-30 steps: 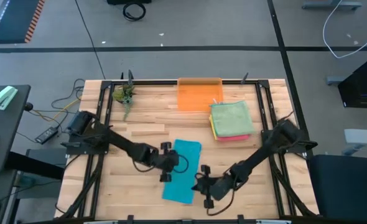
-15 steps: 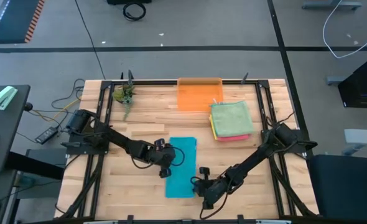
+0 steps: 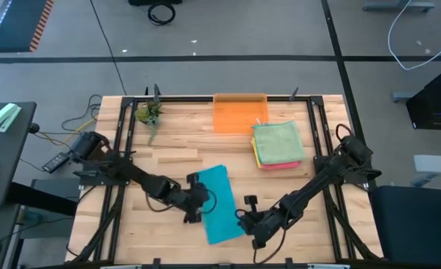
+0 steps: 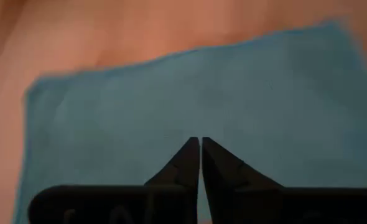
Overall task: Fold microfiber towels
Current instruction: Fold the blue microfiber cloth
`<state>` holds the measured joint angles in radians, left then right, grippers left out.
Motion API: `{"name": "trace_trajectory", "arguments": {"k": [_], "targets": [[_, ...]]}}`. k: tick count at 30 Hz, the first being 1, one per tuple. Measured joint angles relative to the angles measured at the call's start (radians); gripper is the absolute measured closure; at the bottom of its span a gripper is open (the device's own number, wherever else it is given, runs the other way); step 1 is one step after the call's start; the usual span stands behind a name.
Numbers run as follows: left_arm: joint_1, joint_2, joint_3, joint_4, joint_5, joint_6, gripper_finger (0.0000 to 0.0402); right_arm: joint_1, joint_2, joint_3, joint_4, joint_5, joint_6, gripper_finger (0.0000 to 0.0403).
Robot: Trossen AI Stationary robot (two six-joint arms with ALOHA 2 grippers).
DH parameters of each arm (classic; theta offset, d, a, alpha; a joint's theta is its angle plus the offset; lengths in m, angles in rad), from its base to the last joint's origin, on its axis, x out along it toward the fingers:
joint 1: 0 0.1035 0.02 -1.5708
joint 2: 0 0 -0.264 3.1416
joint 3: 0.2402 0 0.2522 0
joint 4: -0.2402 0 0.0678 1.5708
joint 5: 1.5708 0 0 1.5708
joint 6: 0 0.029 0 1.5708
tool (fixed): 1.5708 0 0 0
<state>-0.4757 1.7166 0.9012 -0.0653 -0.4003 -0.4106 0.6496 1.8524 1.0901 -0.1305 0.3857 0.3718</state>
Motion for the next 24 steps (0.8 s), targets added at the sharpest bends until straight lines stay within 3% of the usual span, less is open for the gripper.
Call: {"name": "trace_trajectory", "arguments": {"k": [4,10,18,24], "targets": [[-0.088,-0.013,0.002,0.102,0.009,0.167,0.0357,0.03,0.039,-0.002,0.018,-0.008,-0.064,0.0389],[-0.194,0.007,0.0,0.179,0.009,0.262,0.0323,0.057,0.052,-0.002,0.06,0.015,-0.115,0.0351],[-0.26,0.163,0.002,0.481,0.052,0.397,0.0259,0.07,0.136,-0.002,0.172,0.025,-0.202,0.0255],[-0.266,0.24,0.044,0.524,0.053,0.475,0.0219,0.083,0.138,-0.002,0.161,0.061,-0.168,0.0203]]}}
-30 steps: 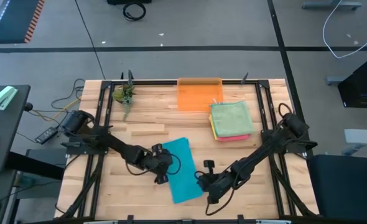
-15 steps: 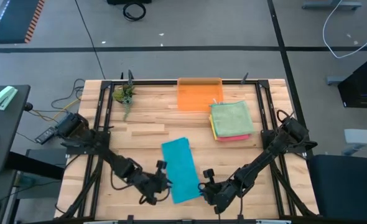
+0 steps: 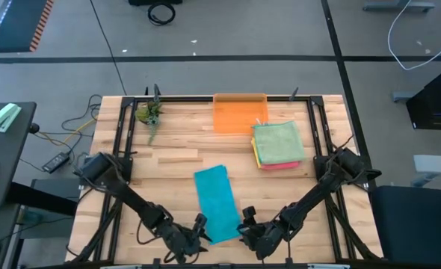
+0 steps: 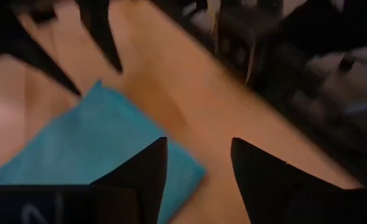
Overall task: Fold microfiber towels
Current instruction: Fold the blue microfiber cloth
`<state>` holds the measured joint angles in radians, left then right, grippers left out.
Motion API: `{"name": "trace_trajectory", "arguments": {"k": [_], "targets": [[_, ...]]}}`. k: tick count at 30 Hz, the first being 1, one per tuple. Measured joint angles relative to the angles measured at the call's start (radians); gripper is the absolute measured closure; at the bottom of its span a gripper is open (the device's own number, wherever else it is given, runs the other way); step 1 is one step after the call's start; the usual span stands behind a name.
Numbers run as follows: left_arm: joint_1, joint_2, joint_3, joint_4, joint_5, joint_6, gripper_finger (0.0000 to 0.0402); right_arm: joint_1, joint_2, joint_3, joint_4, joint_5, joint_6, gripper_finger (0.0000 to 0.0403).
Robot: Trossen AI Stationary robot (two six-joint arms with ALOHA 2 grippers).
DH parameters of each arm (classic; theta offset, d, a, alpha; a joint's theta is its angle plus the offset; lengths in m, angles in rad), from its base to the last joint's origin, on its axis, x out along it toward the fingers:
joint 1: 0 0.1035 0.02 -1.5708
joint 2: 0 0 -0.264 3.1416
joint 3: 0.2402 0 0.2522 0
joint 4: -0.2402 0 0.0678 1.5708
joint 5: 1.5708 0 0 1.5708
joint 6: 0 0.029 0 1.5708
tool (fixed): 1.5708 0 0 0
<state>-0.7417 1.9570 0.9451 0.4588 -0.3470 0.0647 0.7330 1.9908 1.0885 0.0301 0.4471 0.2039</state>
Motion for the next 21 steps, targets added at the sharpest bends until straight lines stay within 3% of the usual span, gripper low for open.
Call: {"name": "trace_trajectory", "arguments": {"k": [7,21], "targets": [[0.011,0.082,0.032,-0.004,0.004,-0.001,0.0205,0.007,0.026,-0.001,0.001,0.015,0.057,0.0194],[0.041,0.102,0.035,-0.041,0.044,-0.139,0.0259,0.01,0.076,0.0,0.034,0.023,0.154,0.0196]]}}
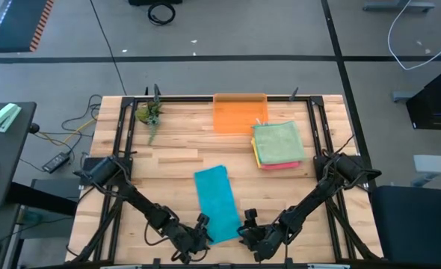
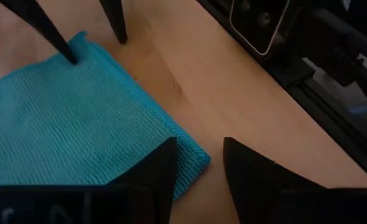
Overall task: Fold microfiber towels
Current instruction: Fold the blue microfiber cloth
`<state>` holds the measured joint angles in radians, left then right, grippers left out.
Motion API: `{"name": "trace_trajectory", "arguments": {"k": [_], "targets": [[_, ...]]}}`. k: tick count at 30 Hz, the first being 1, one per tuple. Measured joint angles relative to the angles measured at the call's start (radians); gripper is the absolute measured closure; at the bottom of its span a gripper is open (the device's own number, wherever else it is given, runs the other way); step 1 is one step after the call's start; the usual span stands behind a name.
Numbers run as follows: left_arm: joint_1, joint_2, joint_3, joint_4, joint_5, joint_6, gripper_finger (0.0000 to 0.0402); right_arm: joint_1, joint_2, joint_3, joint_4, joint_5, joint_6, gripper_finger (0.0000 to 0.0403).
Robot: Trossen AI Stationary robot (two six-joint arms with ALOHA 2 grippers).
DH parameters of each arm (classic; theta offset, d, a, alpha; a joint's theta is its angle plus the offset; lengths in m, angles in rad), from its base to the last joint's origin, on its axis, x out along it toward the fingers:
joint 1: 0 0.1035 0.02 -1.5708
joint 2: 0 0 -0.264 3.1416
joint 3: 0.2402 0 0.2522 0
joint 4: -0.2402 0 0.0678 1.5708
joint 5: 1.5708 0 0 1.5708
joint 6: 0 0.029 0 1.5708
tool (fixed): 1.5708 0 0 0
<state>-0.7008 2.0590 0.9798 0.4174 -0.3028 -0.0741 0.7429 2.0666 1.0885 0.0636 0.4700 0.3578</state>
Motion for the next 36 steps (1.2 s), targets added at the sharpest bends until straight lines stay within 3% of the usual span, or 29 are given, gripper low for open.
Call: {"name": "trace_trajectory", "arguments": {"k": [8,17,20,26,32,36], "targets": [[0.018,0.0,0.0,-0.014,0.007,-0.019,0.031,0.0,0.002,0.0,-0.012,-0.008,0.025,0.0234],[0.02,0.0,-0.001,-0.023,-0.012,-0.016,0.0387,0.002,0.003,0.0,-0.016,0.002,0.007,0.0326],[0.017,-0.01,-0.003,-0.025,-0.015,-0.016,0.0392,0.001,-0.002,-0.002,-0.022,0.009,-0.015,0.0358],[0.001,-0.126,-0.008,-0.035,-0.022,-0.022,0.0394,-0.003,-0.087,-0.01,-0.057,-0.007,-0.009,0.0365],[-0.02,-0.202,-0.006,-0.027,-0.011,-0.115,0.0395,-0.047,-0.203,-0.006,-0.064,-0.182,0.223,0.0366],[-0.027,-0.216,-0.005,-0.026,-0.023,-0.233,0.0393,-0.077,-0.239,0.055,-0.113,-0.207,0.23,0.0366]]}}
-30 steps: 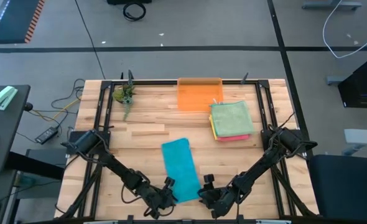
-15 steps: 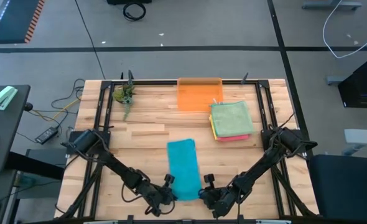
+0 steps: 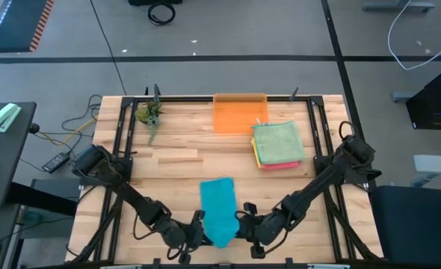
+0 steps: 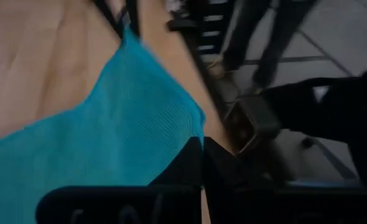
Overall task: Fold microfiber towels
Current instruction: Fold the blue microfiber cloth
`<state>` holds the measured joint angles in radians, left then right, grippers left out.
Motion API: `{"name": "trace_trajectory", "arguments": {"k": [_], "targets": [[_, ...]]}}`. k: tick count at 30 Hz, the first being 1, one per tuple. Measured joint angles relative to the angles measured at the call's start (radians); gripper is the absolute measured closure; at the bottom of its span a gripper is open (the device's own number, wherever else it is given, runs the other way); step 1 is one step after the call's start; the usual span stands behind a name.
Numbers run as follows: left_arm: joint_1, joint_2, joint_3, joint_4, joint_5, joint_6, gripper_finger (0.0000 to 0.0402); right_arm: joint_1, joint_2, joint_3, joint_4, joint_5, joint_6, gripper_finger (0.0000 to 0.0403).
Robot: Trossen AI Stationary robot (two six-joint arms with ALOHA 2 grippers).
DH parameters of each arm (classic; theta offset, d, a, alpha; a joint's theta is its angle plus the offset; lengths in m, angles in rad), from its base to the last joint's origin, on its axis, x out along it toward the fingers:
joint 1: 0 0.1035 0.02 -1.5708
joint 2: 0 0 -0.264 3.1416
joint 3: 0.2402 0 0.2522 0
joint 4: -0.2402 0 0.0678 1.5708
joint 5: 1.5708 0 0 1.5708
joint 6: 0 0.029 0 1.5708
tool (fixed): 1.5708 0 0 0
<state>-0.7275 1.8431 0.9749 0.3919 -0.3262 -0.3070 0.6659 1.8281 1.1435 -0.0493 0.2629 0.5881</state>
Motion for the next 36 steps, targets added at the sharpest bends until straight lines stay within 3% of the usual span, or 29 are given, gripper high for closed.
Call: {"name": "trace_trajectory", "arguments": {"k": [4,9,11,13,19,26,36], "targets": [[-0.018,-0.019,0.0,-0.094,-0.149,-0.054,0.0395,-0.08,-0.001,0.076,-0.155,-0.003,-0.067,0.0366],[0.001,-0.104,-0.003,-0.373,-0.436,-0.15,0.0395,-0.249,-0.002,0.059,-0.258,-0.02,-0.095,0.0366],[0.039,-0.131,-0.003,-0.489,-0.48,-0.208,0.0395,-0.306,-0.002,0.048,-0.273,-0.036,-0.12,0.0366],[0.09,-0.142,-0.003,-0.591,-0.48,-0.259,0.0395,-0.361,-0.002,0.029,-0.285,-0.061,-0.147,0.0366],[0.27,-0.135,-0.003,-0.706,-0.347,-0.202,0.0395,-0.464,-0.003,-0.012,-0.283,-0.089,-0.188,0.0365],[0.397,-0.127,-0.002,-0.7,-0.256,-0.097,0.0395,-0.511,-0.003,-0.052,-0.28,-0.085,-0.205,0.0365],[0.496,-0.108,-0.003,-0.641,-0.23,0.018,0.0393,-0.512,-0.003,-0.057,-0.321,0.036,-0.188,0.0365]]}}
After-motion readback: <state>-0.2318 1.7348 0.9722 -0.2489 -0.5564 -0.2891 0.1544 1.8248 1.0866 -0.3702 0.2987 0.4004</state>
